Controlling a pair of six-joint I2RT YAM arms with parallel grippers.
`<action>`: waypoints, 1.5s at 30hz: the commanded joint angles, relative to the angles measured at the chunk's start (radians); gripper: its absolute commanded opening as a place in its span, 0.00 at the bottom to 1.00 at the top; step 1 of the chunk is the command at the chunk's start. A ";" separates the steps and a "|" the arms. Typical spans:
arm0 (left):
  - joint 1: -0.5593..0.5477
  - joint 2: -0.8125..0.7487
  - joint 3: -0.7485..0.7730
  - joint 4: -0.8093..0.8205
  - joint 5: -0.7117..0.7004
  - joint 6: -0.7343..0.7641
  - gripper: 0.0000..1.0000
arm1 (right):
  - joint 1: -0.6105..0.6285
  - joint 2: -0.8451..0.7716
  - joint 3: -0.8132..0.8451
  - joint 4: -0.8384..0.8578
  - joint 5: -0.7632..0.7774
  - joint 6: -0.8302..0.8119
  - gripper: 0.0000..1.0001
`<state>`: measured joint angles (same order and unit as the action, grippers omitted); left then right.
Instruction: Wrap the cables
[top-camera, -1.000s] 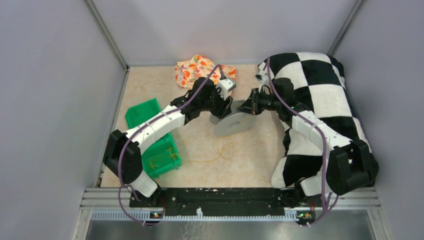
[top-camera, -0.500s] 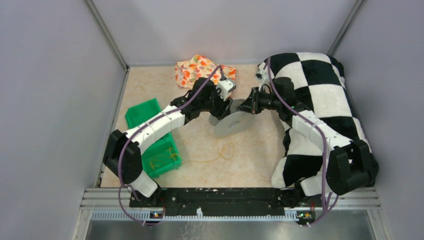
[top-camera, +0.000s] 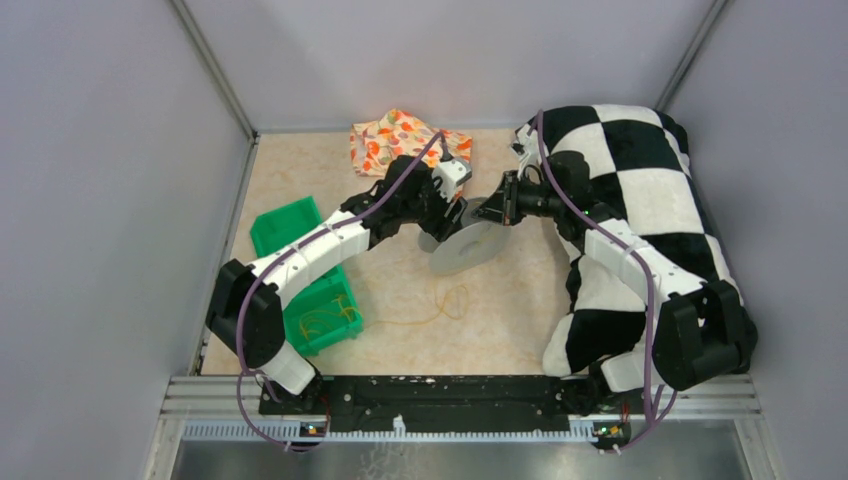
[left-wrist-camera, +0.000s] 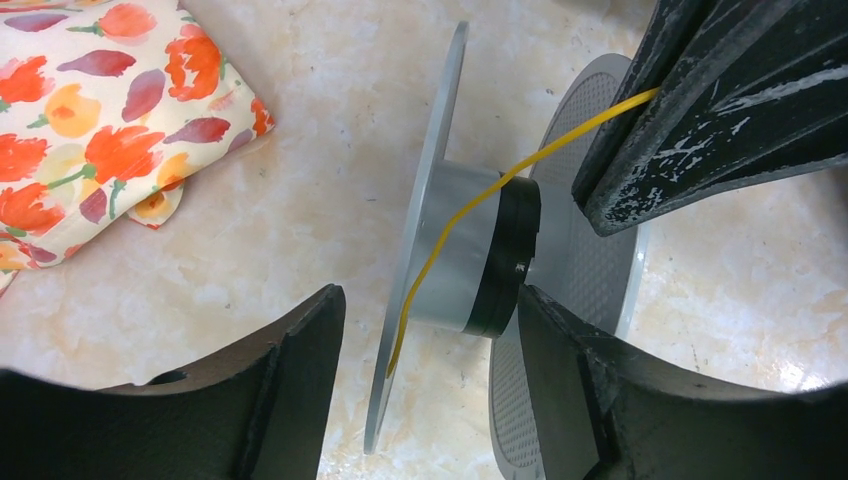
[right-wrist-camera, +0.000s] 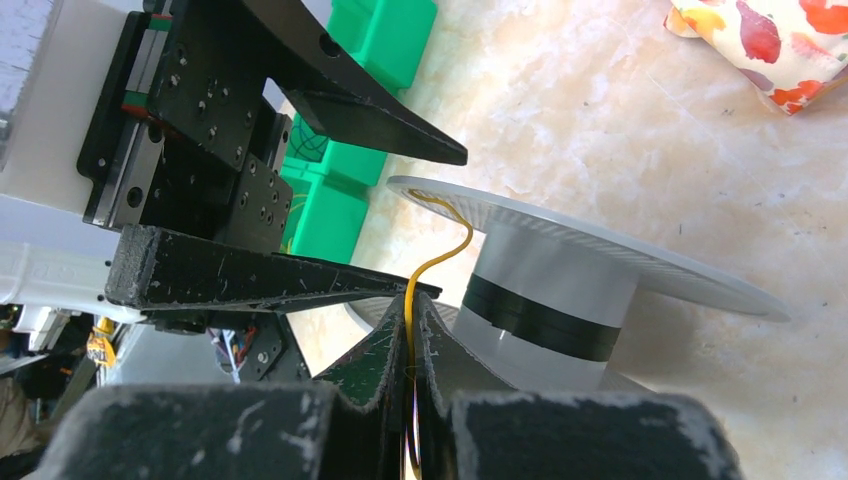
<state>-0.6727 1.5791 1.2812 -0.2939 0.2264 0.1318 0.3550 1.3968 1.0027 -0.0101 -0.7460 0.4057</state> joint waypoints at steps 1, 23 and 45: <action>-0.004 -0.046 0.023 0.016 0.005 0.014 0.72 | -0.007 -0.009 0.043 0.048 -0.022 0.005 0.00; -0.005 -0.065 0.030 0.030 -0.028 0.005 0.77 | -0.007 -0.033 0.035 0.041 -0.020 0.004 0.00; 0.030 -0.001 0.133 -0.139 -0.002 0.090 0.79 | 0.015 0.019 0.044 0.056 -0.031 0.028 0.00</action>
<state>-0.6556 1.5574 1.3502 -0.3824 0.1684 0.1757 0.3599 1.3991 1.0027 0.0105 -0.7731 0.4305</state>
